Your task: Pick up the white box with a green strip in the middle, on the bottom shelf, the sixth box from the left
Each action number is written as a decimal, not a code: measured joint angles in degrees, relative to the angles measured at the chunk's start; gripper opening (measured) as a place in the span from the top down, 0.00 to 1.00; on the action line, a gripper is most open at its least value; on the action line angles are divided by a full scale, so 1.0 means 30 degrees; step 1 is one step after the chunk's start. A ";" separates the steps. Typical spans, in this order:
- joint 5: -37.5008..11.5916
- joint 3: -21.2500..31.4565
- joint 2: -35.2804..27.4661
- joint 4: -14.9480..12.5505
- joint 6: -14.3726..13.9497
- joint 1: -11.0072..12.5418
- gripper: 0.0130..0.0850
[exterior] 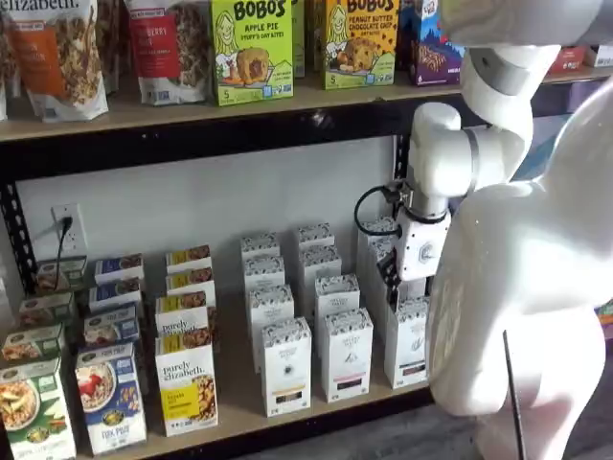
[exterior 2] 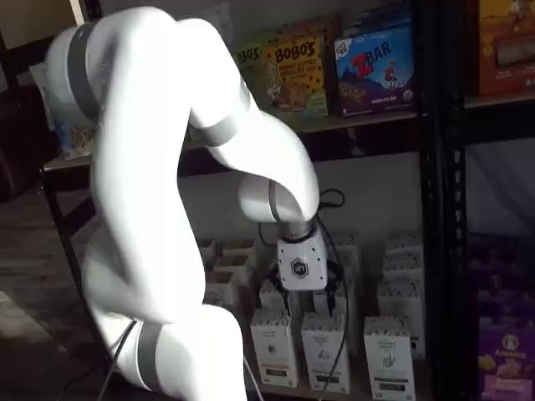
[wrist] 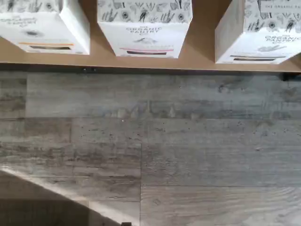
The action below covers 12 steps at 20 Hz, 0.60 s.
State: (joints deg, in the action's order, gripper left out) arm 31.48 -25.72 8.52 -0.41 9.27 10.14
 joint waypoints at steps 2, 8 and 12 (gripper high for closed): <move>-0.0563 -0.0418 -0.1063 0.0999 0.0886 0.0015 0.00; -0.3046 -0.1508 -0.4028 0.2112 0.1750 -0.0234 0.00; -0.4040 -0.2391 -0.5669 0.2678 0.2233 -0.0329 0.00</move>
State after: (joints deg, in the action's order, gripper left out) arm 19.36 -32.89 -8.48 7.63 15.97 9.15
